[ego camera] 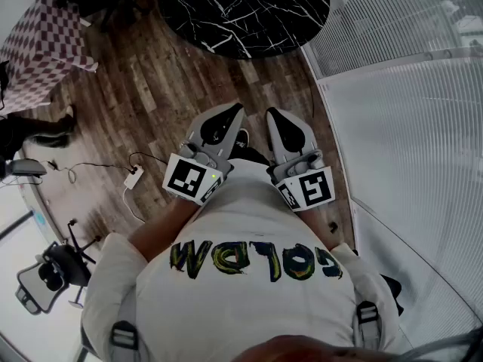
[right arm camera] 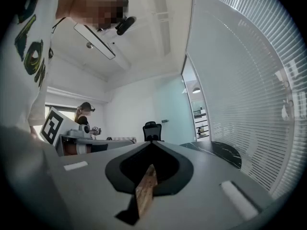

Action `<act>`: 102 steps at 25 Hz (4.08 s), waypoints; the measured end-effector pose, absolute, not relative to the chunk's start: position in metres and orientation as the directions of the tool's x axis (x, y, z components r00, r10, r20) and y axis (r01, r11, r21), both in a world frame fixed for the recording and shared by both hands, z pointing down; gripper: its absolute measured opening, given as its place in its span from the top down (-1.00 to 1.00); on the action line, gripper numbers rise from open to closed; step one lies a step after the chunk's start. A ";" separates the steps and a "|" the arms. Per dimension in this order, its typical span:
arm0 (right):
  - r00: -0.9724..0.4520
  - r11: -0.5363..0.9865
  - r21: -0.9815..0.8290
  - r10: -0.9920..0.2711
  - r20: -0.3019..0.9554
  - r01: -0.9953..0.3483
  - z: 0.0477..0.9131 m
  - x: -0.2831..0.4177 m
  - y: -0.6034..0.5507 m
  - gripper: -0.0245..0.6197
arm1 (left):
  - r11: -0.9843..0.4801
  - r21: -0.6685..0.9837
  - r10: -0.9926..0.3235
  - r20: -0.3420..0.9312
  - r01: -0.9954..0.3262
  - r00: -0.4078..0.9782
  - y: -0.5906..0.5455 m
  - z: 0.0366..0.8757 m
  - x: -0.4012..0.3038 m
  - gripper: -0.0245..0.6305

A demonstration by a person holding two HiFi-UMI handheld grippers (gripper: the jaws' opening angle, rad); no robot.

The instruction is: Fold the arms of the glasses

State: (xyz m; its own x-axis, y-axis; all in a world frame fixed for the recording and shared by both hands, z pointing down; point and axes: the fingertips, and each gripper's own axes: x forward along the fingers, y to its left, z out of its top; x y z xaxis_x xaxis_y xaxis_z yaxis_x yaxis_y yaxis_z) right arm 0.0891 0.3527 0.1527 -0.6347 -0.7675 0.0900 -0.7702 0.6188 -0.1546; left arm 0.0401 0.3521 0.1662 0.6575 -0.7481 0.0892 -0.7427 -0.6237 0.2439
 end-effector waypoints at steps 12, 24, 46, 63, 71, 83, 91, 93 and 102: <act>-0.655 0.634 -0.180 -0.751 0.091 -0.752 0.157 0.112 0.339 0.91 | -0.599 0.257 -0.761 0.111 -0.758 0.639 0.339 0.175 0.062 0.93; -0.662 0.635 -0.204 -0.741 0.114 -0.745 0.173 0.112 0.307 0.91 | -0.585 0.265 -0.766 0.129 -0.767 0.629 0.308 0.186 0.062 0.93; -0.618 0.593 -0.177 -0.766 0.174 -0.785 0.179 0.022 0.091 0.91 | -0.633 0.282 -0.722 0.122 -0.721 0.681 0.082 0.193 -0.036 0.92; -0.574 0.543 -0.189 -0.791 0.210 -0.818 0.192 0.030 0.020 0.91 | -0.680 0.288 -0.649 0.190 -0.674 0.736 0.017 0.215 -0.025 0.87; -0.586 0.558 -0.180 -0.765 0.269 -0.810 0.220 0.049 -0.019 0.91 | -0.643 0.298 -0.659 0.255 -0.706 0.708 -0.012 0.243 -0.029 0.85; -0.548 0.519 -0.197 -0.712 0.439 -0.832 0.334 0.080 -0.074 0.91 | -0.630 0.349 -0.522 0.471 -0.694 0.711 -0.045 0.373 -0.019 0.80; -0.507 0.515 -0.152 -0.671 0.542 -0.844 0.388 0.092 -0.089 0.91 | -0.653 0.281 -0.457 0.594 -0.703 0.662 -0.049 0.427 -0.020 0.78; -0.494 0.516 -0.138 -0.656 0.571 -0.845 0.410 0.096 -0.092 0.91 | -0.649 0.276 -0.443 0.622 -0.709 0.646 -0.051 0.449 -0.021 0.78; -0.449 0.531 -0.101 -0.584 0.677 -0.842 0.494 0.102 -0.101 0.91 | -0.654 0.235 -0.409 0.690 -0.720 0.597 -0.067 0.511 -0.026 0.78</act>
State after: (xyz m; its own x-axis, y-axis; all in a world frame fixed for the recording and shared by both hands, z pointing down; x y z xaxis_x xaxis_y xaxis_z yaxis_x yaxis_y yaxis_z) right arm 0.1023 -0.1011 0.4938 -0.4488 -0.5836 0.6767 -0.8417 0.5305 -0.1007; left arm -0.0264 -0.0669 0.5115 0.5968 -0.4094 0.6901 -0.7196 -0.6535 0.2346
